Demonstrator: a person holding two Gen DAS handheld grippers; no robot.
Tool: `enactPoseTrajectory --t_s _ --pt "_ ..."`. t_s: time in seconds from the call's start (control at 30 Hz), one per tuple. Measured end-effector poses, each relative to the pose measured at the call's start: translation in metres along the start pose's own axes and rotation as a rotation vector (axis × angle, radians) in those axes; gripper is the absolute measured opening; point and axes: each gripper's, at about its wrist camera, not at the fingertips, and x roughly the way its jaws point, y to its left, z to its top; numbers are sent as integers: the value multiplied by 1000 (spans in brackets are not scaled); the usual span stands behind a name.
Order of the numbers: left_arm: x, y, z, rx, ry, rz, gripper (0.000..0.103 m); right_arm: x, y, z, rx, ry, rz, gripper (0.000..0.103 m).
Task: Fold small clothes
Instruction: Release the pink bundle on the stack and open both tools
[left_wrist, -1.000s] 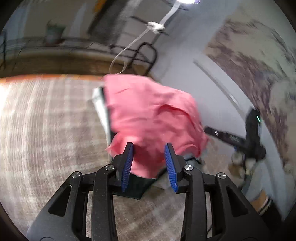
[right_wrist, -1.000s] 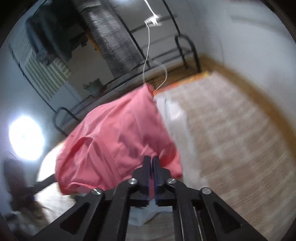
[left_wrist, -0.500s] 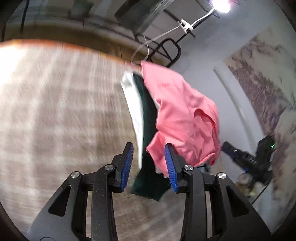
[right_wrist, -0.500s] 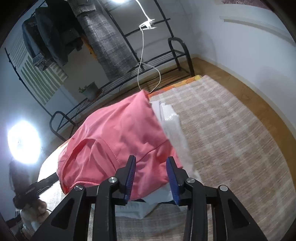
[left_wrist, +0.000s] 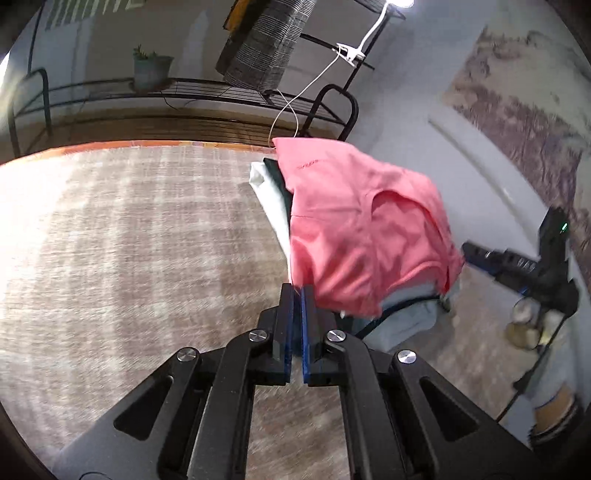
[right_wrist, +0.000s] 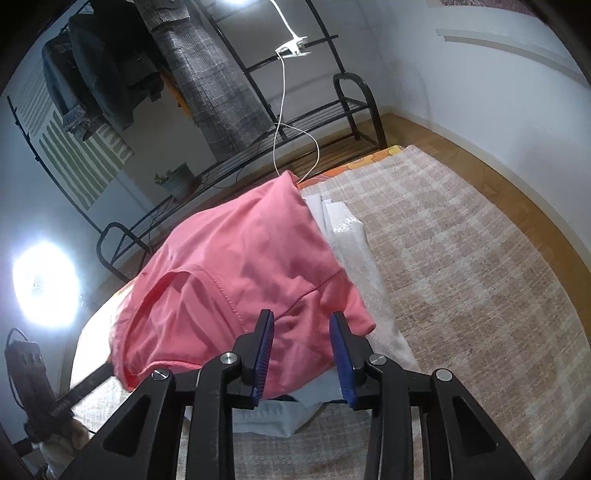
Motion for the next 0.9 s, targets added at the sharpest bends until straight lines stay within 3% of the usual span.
enactPoseTrajectory --t_s 0.07,0.2,0.57,0.7,0.83,0.9 --pt "-10 -6 1 47 -17 26 4 -8 9 -2 -25 -12 -11 33" --pt "-40 -16 4 94 -65 41 26 -30 32 -5 -79 -40 -23 34" --pt "-159 -34 -1 170 -208 36 27 -113 118 -20 -213 -134 -51 34" --pt "-199 -38 -11 195 -255 37 48 -146 152 -34 -248 -181 -70 34" --pt "-235 -39 -25 226 -288 45 54 -176 185 -52 -278 -238 -113 35" --pt "-251 -37 -33 230 -296 38 66 -190 200 -63 -283 -261 -131 37"
